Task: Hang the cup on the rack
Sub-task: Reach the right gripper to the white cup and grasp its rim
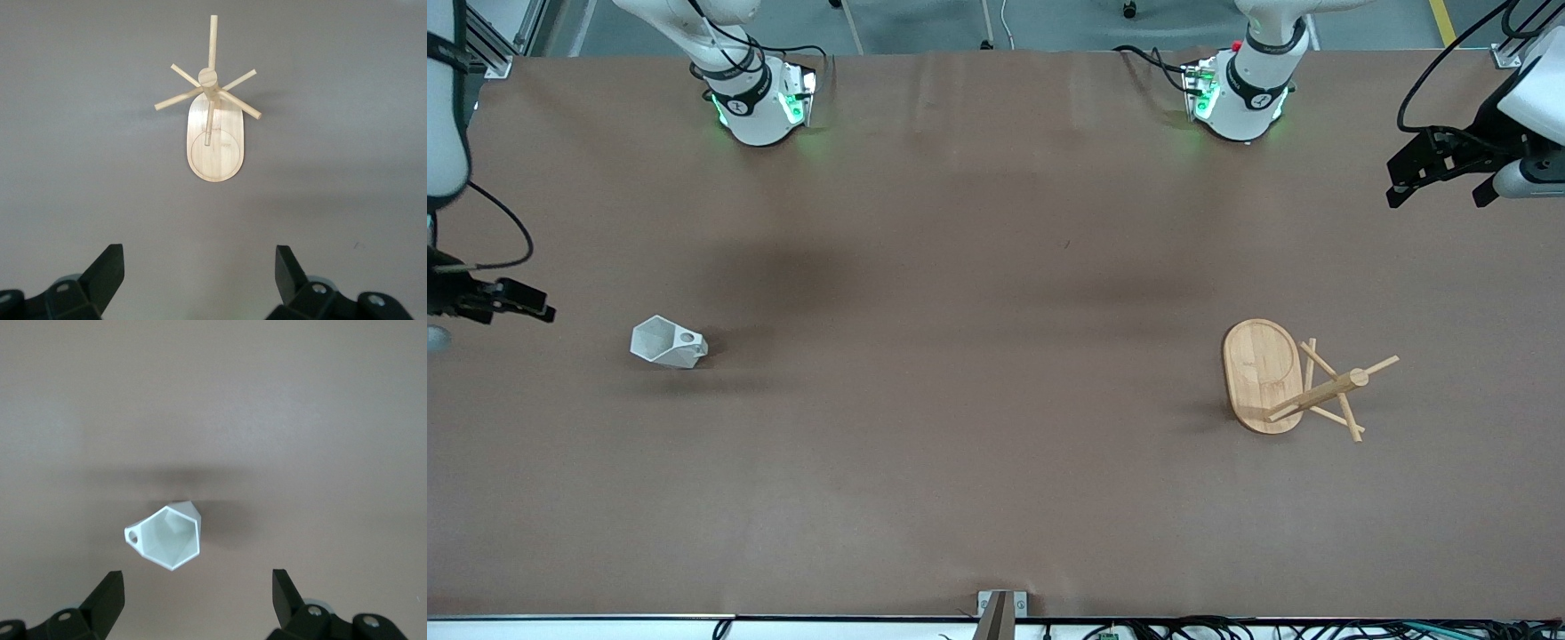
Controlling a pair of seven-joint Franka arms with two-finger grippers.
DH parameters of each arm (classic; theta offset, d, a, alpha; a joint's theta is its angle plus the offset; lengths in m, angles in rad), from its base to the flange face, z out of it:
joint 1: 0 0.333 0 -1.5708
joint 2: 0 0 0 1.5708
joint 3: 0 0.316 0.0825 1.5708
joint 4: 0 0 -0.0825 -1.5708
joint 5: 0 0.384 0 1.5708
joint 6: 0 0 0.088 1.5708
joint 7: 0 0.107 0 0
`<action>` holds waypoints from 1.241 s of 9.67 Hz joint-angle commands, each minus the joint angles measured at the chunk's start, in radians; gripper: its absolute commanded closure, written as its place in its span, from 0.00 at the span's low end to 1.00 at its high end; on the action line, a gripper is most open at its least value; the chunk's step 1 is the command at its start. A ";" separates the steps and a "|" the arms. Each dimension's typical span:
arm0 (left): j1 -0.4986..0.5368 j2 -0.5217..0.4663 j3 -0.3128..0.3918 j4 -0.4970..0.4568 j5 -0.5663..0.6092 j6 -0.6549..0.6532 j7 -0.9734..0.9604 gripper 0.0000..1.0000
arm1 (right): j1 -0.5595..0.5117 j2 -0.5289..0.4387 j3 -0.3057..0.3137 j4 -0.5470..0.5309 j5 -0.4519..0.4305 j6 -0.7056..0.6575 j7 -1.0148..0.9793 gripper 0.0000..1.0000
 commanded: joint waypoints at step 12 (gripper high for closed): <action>0.025 0.024 -0.004 0.001 -0.016 -0.047 0.018 0.00 | 0.018 0.084 0.013 -0.452 0.058 0.679 -0.284 0.00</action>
